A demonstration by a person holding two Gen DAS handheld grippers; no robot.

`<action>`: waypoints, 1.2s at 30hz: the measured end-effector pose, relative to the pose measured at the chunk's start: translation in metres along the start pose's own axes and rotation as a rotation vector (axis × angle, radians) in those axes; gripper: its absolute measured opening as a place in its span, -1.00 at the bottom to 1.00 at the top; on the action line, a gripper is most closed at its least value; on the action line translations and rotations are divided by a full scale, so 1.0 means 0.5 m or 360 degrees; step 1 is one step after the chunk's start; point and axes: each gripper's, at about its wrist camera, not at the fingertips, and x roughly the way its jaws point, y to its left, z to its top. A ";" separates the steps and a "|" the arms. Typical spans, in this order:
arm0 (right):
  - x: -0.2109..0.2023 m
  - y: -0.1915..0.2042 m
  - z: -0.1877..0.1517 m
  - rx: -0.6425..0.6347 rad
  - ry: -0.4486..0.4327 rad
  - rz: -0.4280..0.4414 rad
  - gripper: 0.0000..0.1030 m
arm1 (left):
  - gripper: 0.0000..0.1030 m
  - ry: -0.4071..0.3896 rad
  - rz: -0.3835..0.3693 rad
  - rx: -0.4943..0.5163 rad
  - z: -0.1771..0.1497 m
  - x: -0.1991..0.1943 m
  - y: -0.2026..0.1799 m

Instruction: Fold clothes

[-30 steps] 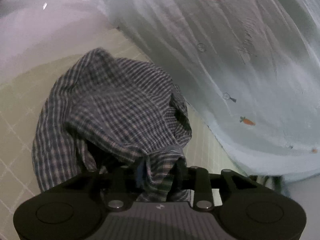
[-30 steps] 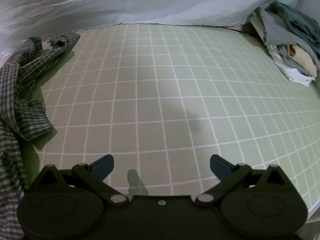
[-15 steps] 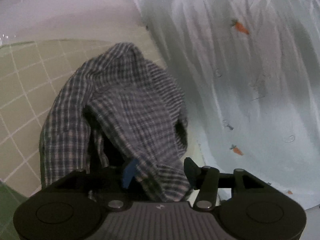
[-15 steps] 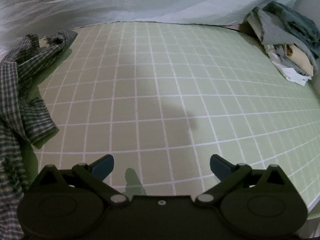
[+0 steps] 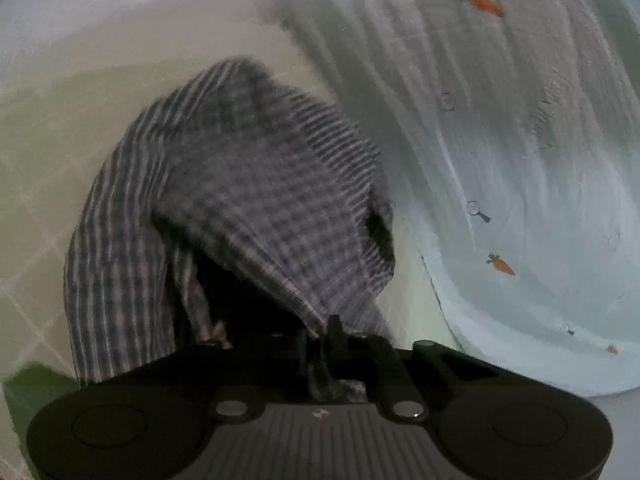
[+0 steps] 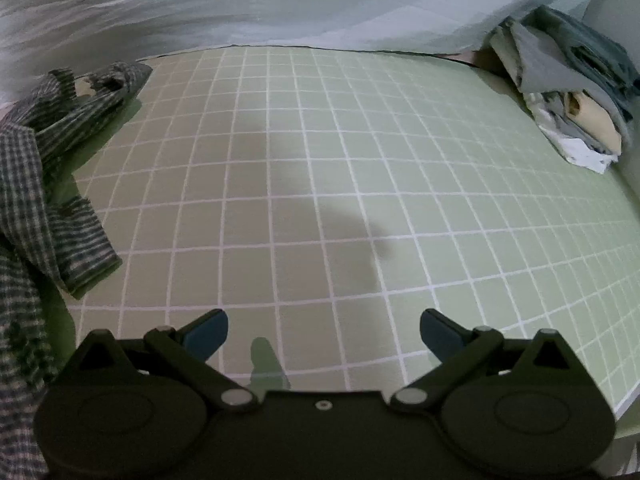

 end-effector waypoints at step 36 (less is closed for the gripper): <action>0.195 0.319 0.344 0.0083 -0.0047 0.0751 0.67 | 0.23 -0.0114 0.0973 0.0171 0.115 0.014 0.149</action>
